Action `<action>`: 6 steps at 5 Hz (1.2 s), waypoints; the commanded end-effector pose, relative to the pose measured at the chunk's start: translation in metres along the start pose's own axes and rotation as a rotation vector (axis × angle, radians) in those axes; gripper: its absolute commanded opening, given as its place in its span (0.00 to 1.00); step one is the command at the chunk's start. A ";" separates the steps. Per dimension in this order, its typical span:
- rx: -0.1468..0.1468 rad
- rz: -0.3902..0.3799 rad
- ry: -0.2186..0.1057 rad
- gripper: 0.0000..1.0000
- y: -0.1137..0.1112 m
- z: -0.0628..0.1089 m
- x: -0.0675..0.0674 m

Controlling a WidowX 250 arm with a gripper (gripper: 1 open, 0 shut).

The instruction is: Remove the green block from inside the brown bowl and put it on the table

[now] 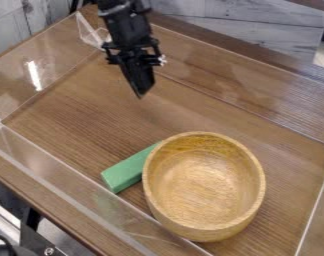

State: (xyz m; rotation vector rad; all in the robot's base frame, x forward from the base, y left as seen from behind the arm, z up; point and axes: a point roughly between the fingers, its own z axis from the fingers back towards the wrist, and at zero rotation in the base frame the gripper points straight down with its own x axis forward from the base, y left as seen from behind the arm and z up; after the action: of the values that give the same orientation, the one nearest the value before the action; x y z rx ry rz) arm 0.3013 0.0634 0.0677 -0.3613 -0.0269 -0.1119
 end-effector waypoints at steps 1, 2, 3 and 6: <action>0.025 -0.043 -0.051 0.00 -0.005 0.009 0.017; 0.023 -0.055 -0.052 0.00 -0.005 0.004 0.023; 0.022 -0.065 -0.054 0.00 -0.004 0.000 0.027; 0.018 -0.078 -0.054 0.00 0.000 -0.010 0.036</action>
State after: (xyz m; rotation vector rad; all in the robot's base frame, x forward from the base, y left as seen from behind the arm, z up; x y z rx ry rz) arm 0.3257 0.0558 0.0453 -0.3639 -0.0419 -0.1613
